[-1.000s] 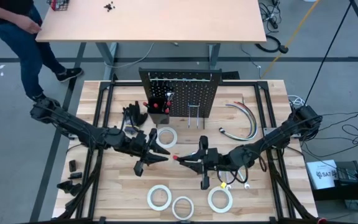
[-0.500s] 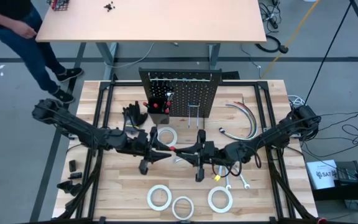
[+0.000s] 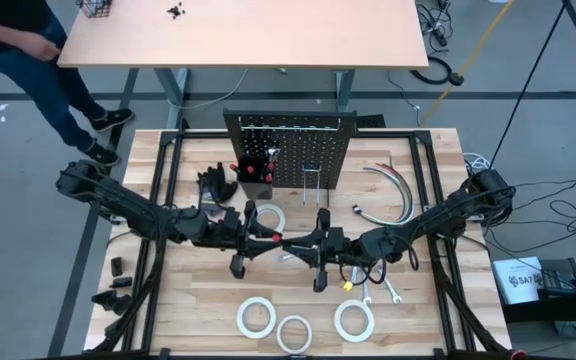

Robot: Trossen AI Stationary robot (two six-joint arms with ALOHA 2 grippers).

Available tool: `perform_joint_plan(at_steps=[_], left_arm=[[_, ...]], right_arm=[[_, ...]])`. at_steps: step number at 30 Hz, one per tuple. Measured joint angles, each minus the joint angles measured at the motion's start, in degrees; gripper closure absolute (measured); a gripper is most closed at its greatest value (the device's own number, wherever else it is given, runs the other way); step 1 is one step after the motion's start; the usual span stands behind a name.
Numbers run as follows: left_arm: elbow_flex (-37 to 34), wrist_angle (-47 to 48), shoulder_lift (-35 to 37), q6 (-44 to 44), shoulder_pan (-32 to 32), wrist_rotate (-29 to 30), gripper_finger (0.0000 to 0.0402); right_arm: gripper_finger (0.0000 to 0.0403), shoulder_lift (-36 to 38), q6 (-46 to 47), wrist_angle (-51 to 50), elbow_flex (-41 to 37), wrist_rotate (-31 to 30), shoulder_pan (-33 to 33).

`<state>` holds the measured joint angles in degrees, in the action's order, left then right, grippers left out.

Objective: Hang tools onto peg board
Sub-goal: Put the black nut driver into the black bin on the peg board

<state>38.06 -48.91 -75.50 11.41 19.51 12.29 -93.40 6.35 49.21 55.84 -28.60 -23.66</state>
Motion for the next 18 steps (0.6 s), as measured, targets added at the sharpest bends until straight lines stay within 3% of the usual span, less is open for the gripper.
perform_joint_plan(at_steps=[6, 12, 18], left_arm=[[0.0, -2.5, 0.1, -4.0, -0.1, -1.8, 0.0298], [0.0, -2.3, 0.3, -1.3, -0.4, -6.3, 0.0297], [0.0, -3.3, 0.3, -1.3, -0.4, -6.5, 0.0297]], right_arm=[[0.0367, 0.1, -1.2, 0.3, 0.1, 0.0, -0.1], [0.0367, 0.0, -1.2, 0.1, 0.0, -0.1, 0.0], [0.0367, 0.0, -1.1, 0.3, 0.0, -0.2, 0.0]])
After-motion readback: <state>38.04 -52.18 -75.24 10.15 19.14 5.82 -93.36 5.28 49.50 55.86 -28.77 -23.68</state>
